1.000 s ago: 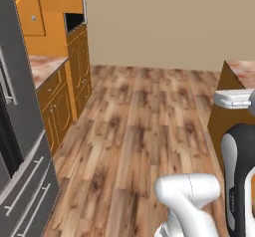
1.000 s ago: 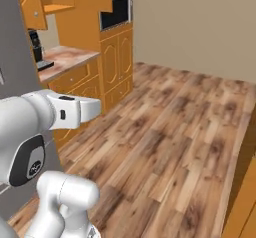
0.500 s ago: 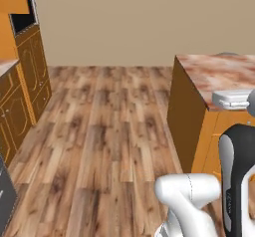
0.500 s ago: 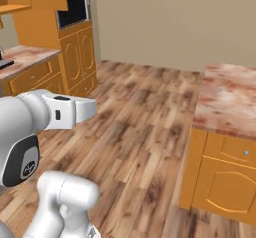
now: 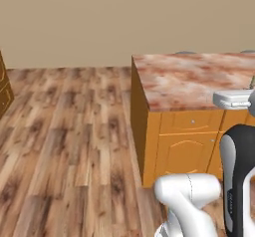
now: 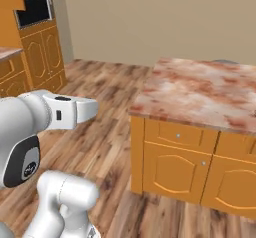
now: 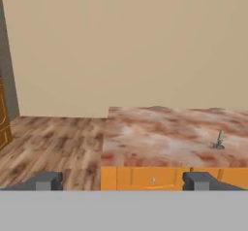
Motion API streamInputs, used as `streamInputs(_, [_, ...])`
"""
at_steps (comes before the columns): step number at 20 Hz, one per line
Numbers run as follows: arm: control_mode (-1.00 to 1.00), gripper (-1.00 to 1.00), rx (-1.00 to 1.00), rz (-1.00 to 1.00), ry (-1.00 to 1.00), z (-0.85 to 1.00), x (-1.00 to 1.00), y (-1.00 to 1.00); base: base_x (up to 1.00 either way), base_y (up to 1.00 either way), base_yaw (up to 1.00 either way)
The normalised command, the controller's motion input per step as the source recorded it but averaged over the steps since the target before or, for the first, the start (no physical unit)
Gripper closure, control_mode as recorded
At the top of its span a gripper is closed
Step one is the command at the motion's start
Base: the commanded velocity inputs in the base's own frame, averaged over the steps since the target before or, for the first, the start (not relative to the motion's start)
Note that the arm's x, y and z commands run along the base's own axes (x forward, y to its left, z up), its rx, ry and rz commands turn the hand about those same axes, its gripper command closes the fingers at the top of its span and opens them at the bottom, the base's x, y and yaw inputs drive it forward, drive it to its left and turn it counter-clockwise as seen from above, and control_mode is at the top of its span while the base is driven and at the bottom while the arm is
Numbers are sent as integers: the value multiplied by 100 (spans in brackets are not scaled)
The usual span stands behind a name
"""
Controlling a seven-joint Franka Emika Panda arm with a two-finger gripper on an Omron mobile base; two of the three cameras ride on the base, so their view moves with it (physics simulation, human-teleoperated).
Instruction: Pick the candle and candle from the dining table and place them in the open cabinet. Close the cabinet after placing the objects.
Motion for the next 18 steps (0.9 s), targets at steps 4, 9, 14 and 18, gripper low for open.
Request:
streamInputs(4, [100, -100, 0, 0, 0, 0, 0, 0, 5, -100, -11])
streamInputs(9, [100, -100, 0, 0, 0, 0, 0, 0, 41, -86, -6])
streamInputs(14, [100, -100, 0, 0, 0, 0, 0, 0, 58, -78, -3])
streamInputs(18, [100, -100, 0, 0, 0, 0, 0, 0, 73, -67, 0])
